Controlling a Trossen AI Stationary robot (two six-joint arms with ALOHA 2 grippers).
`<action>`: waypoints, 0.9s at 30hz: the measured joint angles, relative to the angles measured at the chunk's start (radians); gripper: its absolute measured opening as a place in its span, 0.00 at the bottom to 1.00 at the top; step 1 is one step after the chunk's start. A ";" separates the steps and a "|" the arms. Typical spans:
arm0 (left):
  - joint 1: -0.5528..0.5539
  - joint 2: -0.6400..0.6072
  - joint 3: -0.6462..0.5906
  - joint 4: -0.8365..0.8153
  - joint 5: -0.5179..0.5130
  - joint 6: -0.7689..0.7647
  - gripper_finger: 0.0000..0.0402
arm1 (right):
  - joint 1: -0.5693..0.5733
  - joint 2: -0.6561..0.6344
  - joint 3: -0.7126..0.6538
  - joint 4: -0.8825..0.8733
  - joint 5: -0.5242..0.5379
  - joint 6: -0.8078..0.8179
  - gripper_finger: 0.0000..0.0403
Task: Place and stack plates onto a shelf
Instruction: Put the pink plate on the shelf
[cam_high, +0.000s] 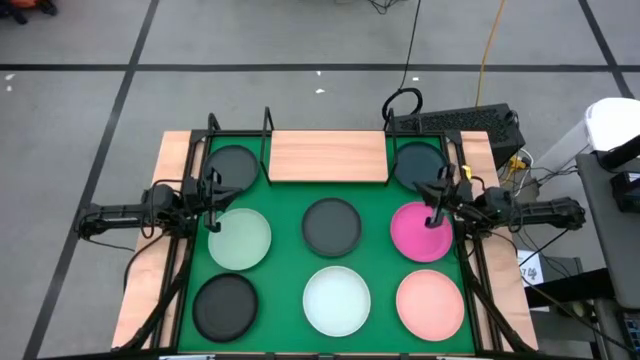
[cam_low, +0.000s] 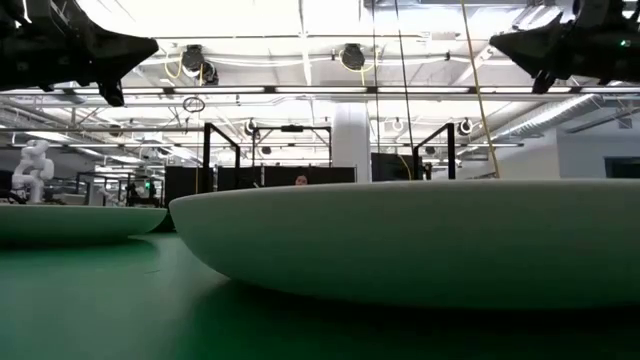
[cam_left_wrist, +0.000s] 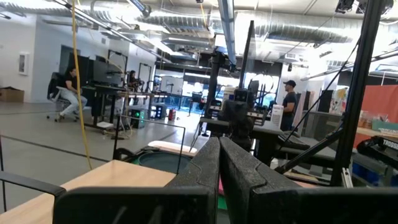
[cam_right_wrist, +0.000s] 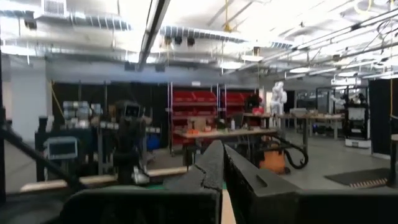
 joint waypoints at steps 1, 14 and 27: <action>0.000 0.000 0.000 0.000 0.000 0.000 0.04 | 0.000 0.017 0.005 0.000 0.000 0.000 0.00; 0.000 0.000 0.000 0.000 0.000 0.000 0.04 | 0.001 0.279 0.119 0.047 -0.036 0.062 0.00; 0.000 0.000 0.000 0.000 0.000 0.000 0.04 | 0.003 0.574 0.246 0.116 -0.109 0.032 0.00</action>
